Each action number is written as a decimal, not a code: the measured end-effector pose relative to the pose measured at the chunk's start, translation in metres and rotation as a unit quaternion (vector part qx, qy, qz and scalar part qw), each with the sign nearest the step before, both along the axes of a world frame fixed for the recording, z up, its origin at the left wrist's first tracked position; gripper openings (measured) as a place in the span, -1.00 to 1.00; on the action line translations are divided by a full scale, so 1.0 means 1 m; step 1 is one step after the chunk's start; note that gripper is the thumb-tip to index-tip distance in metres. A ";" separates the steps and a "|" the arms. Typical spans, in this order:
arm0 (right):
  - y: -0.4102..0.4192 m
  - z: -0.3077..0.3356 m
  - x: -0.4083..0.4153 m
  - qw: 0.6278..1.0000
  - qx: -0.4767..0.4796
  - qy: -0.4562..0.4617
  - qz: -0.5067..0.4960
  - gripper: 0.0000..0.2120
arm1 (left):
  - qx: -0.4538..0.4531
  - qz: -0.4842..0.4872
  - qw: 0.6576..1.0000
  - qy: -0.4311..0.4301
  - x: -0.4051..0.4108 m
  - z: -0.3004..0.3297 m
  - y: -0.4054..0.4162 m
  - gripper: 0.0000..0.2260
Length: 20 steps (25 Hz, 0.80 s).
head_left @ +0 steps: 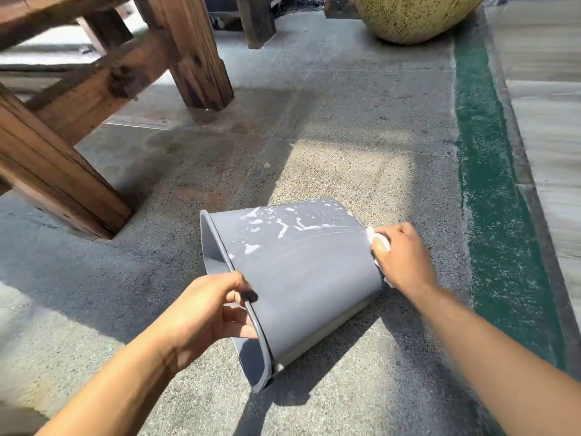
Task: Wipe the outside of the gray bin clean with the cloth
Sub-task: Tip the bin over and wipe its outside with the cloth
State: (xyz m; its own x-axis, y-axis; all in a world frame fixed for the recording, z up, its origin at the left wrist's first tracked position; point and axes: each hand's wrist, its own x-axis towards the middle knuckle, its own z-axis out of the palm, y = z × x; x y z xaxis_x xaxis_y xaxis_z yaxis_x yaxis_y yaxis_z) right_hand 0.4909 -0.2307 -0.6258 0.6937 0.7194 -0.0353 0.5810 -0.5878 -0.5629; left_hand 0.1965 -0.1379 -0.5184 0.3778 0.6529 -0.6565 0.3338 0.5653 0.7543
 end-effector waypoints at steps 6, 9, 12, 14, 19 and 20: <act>-0.021 0.000 0.004 0.994 0.037 0.009 -0.104 -0.77 | 0.030 0.043 0.998 0.024 0.012 -0.002 -0.007 -0.94; -0.007 0.031 -0.022 0.990 0.138 0.024 -0.022 -0.78 | 0.103 0.051 0.991 0.064 0.012 -0.003 -0.003 -0.88; 0.013 0.061 -0.065 0.965 0.231 0.032 0.117 -0.79 | 0.129 0.070 0.987 0.069 0.009 -0.003 0.003 -0.74; 0.024 0.071 -0.098 0.945 0.238 0.015 0.223 -0.78 | 0.128 0.061 0.989 0.051 0.009 0.002 0.002 -0.71; 0.040 0.080 -0.143 0.923 0.223 0.017 0.313 -0.79 | 0.142 0.004 0.990 0.006 0.009 0.005 -0.004 -0.54; 0.041 0.081 -0.145 0.916 0.243 0.032 0.318 -0.79 | 0.141 -0.015 0.990 -0.008 0.008 0.005 -0.004 -0.52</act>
